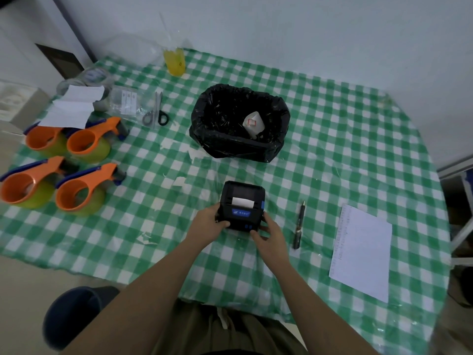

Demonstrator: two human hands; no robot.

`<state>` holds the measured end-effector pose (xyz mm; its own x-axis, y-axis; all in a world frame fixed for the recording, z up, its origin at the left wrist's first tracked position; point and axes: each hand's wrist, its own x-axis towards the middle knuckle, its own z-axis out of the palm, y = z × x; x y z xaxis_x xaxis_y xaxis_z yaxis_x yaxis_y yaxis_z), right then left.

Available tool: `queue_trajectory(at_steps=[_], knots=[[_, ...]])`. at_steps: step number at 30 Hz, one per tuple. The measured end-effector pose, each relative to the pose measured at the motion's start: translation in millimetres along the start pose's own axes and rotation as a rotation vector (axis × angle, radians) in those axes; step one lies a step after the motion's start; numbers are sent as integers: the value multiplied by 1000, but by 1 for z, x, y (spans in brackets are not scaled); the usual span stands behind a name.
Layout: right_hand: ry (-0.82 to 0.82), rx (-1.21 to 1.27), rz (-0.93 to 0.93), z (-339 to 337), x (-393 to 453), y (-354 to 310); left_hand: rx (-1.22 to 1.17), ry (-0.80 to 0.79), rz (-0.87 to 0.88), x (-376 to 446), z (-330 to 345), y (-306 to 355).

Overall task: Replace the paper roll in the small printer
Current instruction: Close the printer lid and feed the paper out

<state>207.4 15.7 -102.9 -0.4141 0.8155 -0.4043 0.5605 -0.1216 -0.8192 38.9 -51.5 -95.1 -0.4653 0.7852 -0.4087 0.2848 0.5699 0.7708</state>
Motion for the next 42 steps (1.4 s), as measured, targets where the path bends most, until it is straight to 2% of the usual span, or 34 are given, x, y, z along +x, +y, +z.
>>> queue_trajectory(at_steps=[42], knots=[[-44, -61, -12, -6, 2, -5, -13, 3, -30, 0, 0, 0]])
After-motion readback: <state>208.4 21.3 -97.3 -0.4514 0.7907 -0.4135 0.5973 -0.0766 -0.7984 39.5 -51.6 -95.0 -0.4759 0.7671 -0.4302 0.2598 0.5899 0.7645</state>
